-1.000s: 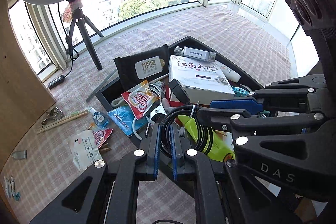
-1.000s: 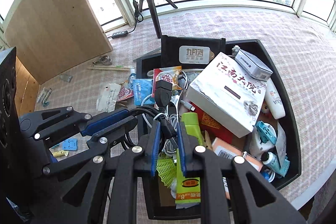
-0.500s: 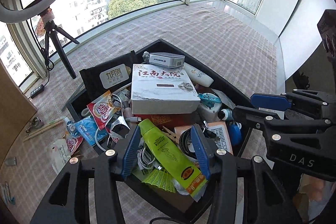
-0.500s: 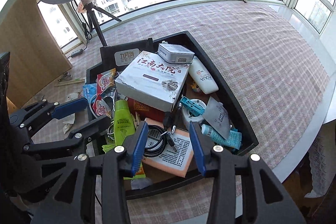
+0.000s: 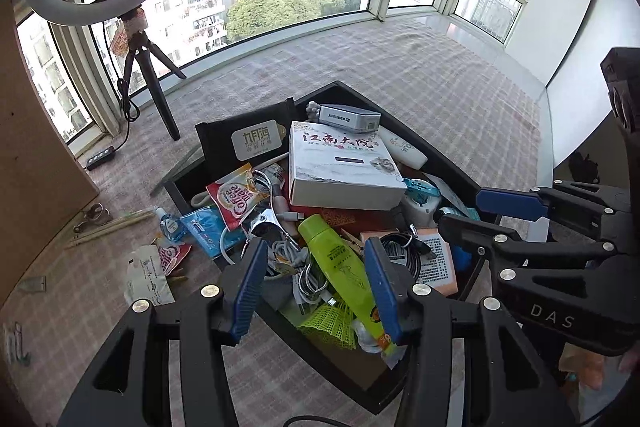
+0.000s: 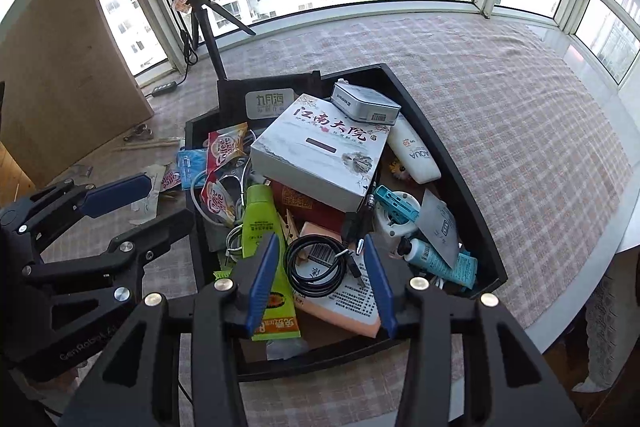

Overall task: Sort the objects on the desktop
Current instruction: 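Move both grippers back over the table toward the blue phone stand and yellow tube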

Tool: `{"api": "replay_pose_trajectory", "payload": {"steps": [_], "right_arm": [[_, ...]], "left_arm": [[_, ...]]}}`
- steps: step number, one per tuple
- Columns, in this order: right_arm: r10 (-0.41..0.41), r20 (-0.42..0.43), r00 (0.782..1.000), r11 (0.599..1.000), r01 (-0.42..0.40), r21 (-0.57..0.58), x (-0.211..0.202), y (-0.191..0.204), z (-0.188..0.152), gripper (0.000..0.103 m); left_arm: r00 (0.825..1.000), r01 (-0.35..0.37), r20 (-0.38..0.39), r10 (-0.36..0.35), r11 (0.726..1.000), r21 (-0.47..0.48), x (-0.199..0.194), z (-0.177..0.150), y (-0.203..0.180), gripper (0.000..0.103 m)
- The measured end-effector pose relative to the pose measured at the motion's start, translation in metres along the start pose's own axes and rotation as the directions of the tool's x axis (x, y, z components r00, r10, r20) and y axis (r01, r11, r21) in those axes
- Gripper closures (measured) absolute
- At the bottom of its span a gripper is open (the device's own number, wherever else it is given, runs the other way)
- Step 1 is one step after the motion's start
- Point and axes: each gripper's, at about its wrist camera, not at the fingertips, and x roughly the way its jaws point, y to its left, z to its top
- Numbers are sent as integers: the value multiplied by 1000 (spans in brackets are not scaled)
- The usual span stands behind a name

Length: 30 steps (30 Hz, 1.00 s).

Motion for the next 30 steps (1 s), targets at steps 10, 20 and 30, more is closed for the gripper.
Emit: {"api": "replay_pose_trajectory", "payload": {"steps": [10, 20, 30], "right_arm": [[14, 23, 1000, 997, -12, -80, 2, 52, -17, 55], [88, 51, 995, 988, -80, -136, 4, 120, -38, 54], [199, -23, 980, 948, -198, -249, 25, 187, -70, 54]], "left_arm": [[993, -112, 13, 115, 985, -131, -38, -47, 60, 55], [963, -255, 4, 270, 913, -319, -92, -129, 152, 52], [911, -401, -106, 399, 796, -454, -139, -250, 240, 52]]}}
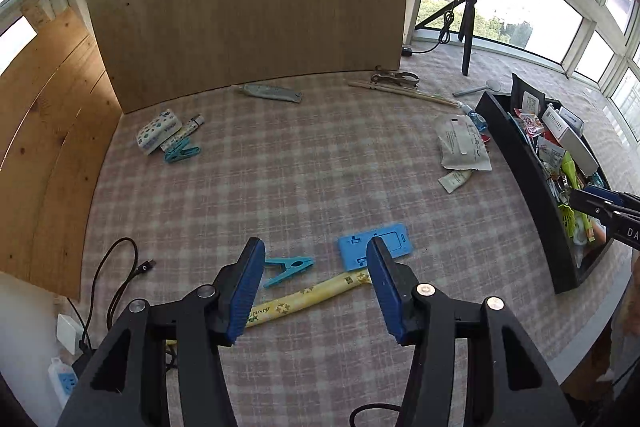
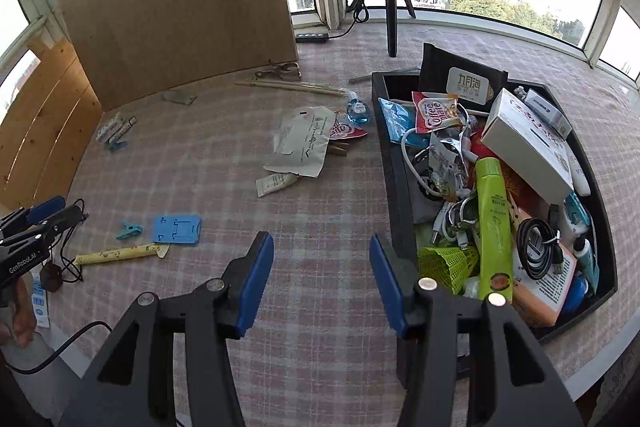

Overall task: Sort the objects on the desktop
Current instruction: 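Move both grippers back over the table toward the blue phone stand and yellow tube, then grasp the blue phone stand with the right gripper while left grasps the yellow tube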

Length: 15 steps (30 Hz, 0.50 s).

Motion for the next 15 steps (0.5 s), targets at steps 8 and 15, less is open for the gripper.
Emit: {"api": "replay_pose_trajectory", "payload": {"steps": [8, 15], "right_arm": [[91, -58, 994, 970, -102, -222, 27, 63, -1, 54], [107, -145, 984, 868, -164, -469, 65, 114, 1, 53]], "left_arm": [[997, -29, -69, 34, 996, 79, 15, -39, 30, 52], [986, 13, -168, 25, 974, 226, 51, -50, 25, 52]]}}
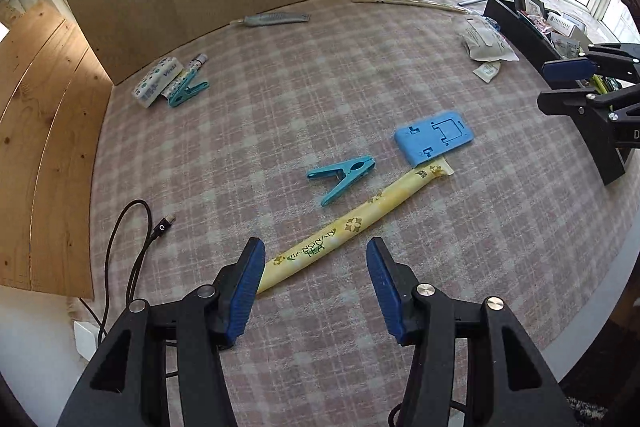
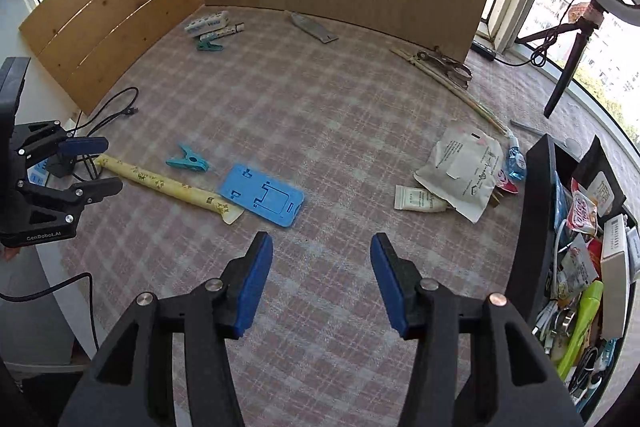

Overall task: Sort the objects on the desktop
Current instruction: 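Grasp the blue phone stand with the right gripper while left grasps the yellow tube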

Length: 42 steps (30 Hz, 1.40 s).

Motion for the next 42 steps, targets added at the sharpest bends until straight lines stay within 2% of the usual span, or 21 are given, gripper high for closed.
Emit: {"api": "replay_pose_trajectory", "payload": {"steps": [5, 8, 12, 14, 22, 24, 26, 28, 33, 35, 39, 42], "right_arm": [[13, -85, 996, 986, -27, -163, 36, 19, 15, 53], [-8, -128, 992, 971, -23, -239, 58, 26, 22, 53], [-1, -178, 984, 947, -56, -317, 80, 35, 29, 53], [-26, -188, 982, 931, -44, -362, 88, 40, 32, 53], [20, -229, 973, 894, -120, -432, 99, 55, 45, 46], [16, -239, 971, 887, -124, -444, 103, 61, 44, 46], [26, -238, 971, 893, -130, -432, 103, 62, 44, 46], [53, -260, 964, 914, -152, -376, 106, 55, 50, 46], [46, -244, 969, 951, -118, -286, 105, 37, 58, 57], [52, -247, 968, 965, -113, -239, 104, 29, 61, 61], [90, -246, 965, 989, -116, -93, 105, 12, 71, 61], [41, -217, 975, 989, -70, -128, 107, 22, 75, 58]], "left_arm": [[997, 33, -67, -29, 997, 68, 22, 3, 0, 52], [995, 36, -100, -27, 995, 94, 35, 5, 0, 52], [991, 40, -132, -22, 990, 133, 45, 6, -2, 52], [990, 35, -142, -13, 988, 151, 48, 7, -3, 52], [987, 65, -154, -39, 984, 168, 49, 14, -8, 53], [985, 76, -164, -50, 985, 157, 49, 14, -8, 56], [981, 98, -178, -75, 987, 124, 48, 14, -8, 63], [979, 105, -185, -86, 990, 98, 47, 15, -9, 71], [980, 72, -190, -59, 995, 63, 43, 15, -21, 78], [978, 63, -198, -57, 998, 25, 43, 16, -22, 78], [968, 74, -228, -105, 987, -140, 45, 21, -10, 78], [972, 49, -218, -82, 987, -152, 43, 22, -17, 78]]}}
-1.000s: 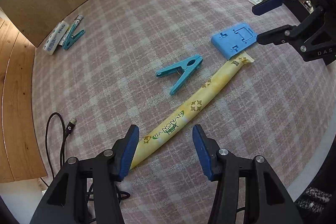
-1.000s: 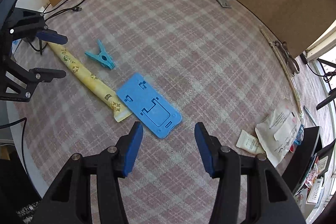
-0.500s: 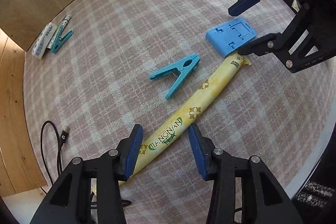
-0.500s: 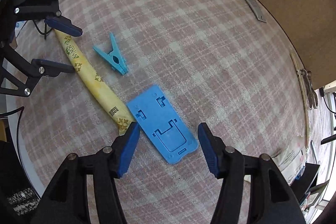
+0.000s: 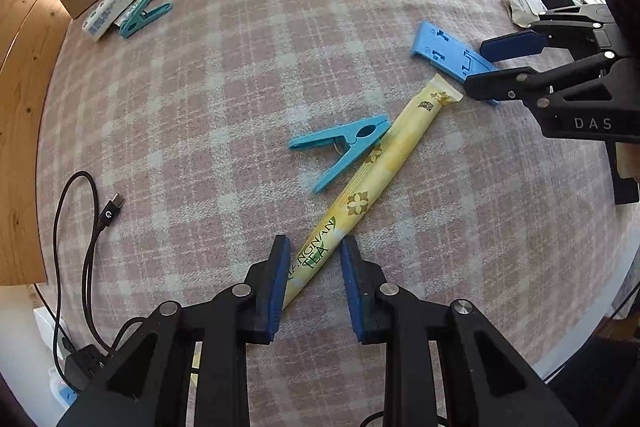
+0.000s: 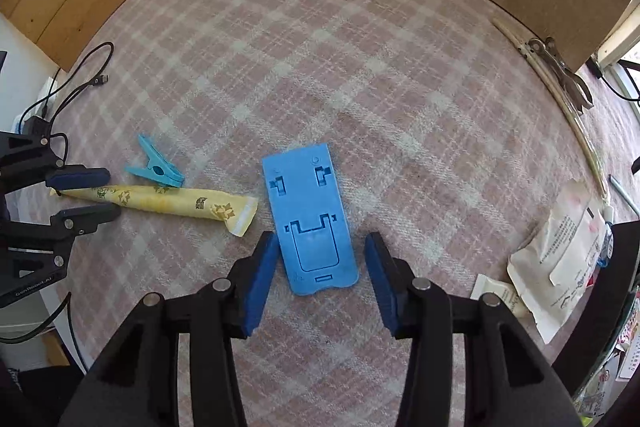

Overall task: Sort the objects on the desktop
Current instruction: 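Grasp the blue phone stand with the right gripper while left grasps the yellow tube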

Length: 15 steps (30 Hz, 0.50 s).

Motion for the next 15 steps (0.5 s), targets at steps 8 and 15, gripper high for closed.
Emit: {"api": "replay_pose_trajectory", "payload": {"steps": [8, 15], "right_arm": [[-24, 18, 1000, 999, 24, 41, -4, 7, 9, 67], [15, 34, 999, 989, -20, 147, -13, -8, 7, 67]], "left_arm": [[999, 48, 29, -46, 996, -82, -12, 2, -4, 83], [992, 108, 77, -97, 983, -147, -29, 10, 7, 86]]}}
